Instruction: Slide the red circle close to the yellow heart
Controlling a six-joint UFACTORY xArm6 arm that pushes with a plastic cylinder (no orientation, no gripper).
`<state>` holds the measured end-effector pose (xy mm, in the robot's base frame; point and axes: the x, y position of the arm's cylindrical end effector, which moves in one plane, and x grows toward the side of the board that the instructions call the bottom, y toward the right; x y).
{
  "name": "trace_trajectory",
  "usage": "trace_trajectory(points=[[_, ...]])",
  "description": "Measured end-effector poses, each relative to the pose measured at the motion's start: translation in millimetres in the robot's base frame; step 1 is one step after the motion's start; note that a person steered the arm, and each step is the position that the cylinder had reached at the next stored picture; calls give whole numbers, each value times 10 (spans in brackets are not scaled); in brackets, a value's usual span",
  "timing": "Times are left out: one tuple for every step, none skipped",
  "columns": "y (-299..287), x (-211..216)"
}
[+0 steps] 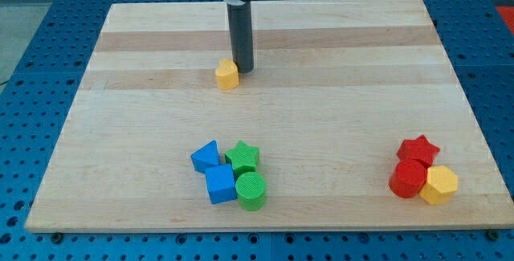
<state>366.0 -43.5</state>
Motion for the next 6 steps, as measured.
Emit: trace_trajectory(points=[[161,-49],[998,-155],[2116,-7],[3101,479],[3839,1210],[3886,1603]])
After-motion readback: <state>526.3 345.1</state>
